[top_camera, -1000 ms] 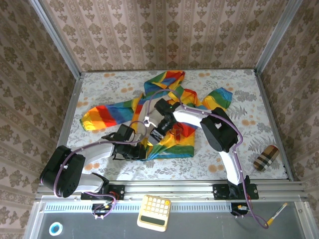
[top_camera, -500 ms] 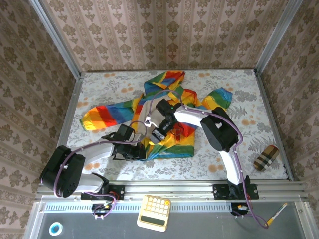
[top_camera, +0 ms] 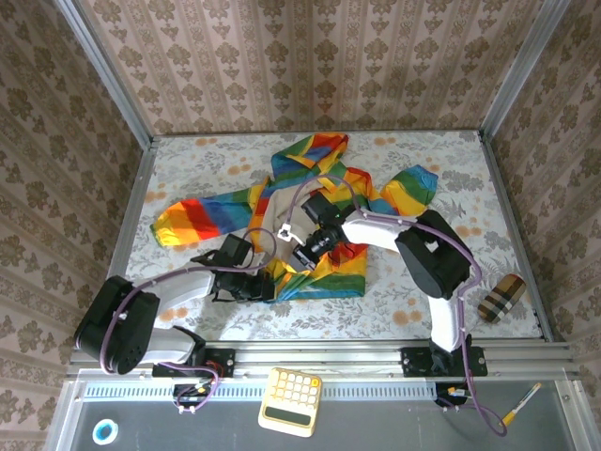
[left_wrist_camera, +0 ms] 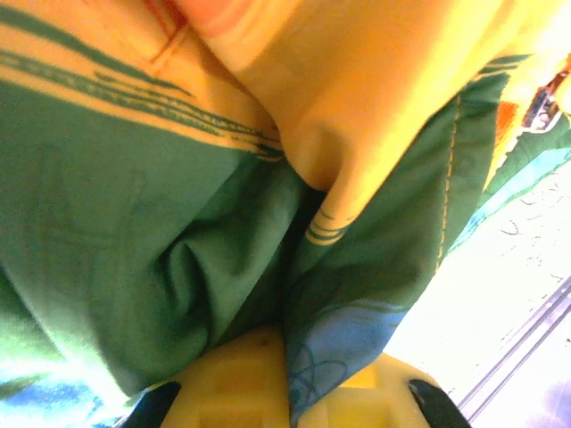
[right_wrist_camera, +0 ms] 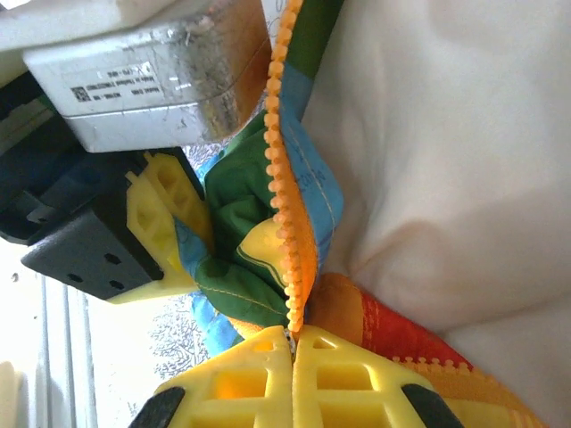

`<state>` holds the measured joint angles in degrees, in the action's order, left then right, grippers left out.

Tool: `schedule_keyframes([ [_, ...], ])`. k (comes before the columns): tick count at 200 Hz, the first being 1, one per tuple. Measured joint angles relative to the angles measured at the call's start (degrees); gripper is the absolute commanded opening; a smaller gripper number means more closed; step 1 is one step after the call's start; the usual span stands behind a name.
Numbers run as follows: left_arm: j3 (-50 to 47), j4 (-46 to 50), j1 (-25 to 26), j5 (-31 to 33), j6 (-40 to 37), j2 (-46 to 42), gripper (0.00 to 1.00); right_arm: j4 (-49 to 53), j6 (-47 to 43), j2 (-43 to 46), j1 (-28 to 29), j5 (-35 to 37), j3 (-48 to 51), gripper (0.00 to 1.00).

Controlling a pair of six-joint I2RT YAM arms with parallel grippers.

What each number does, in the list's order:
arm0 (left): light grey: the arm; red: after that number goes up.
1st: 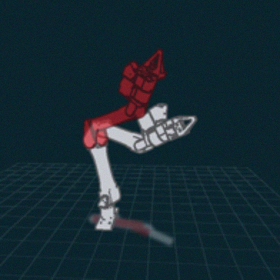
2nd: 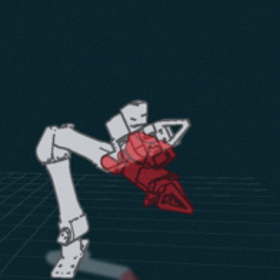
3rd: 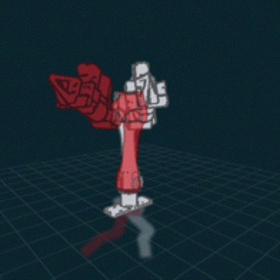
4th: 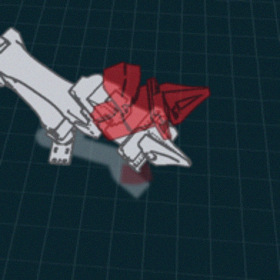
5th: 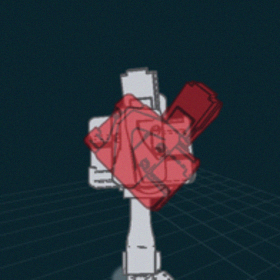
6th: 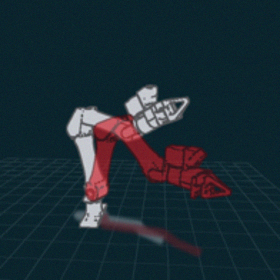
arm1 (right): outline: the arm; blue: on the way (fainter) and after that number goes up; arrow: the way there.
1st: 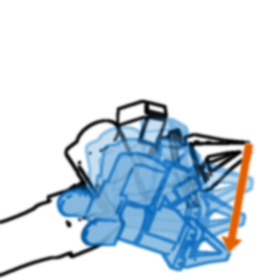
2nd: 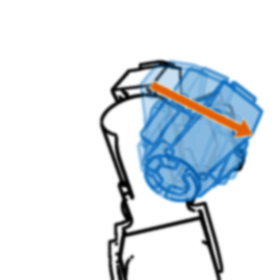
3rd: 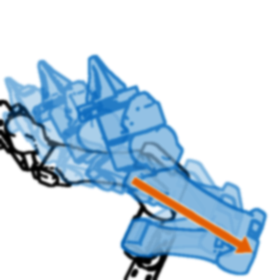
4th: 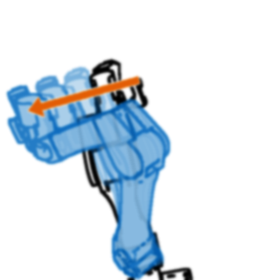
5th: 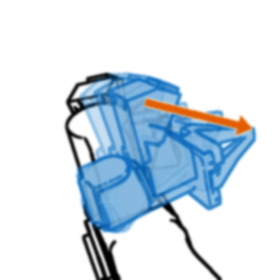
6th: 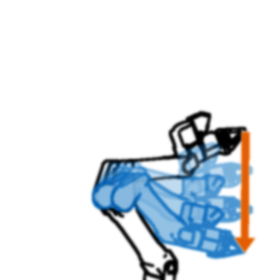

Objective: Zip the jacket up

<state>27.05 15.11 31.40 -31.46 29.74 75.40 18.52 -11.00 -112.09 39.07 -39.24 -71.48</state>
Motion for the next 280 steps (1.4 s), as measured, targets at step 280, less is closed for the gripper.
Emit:
schedule_keyframes([
  [280,-3.0,-4.4,1.1,1.5,5.8,-2.7,0.0,-26.2,20.6,2.3,0.7,3.9,11.5,0.19],
])
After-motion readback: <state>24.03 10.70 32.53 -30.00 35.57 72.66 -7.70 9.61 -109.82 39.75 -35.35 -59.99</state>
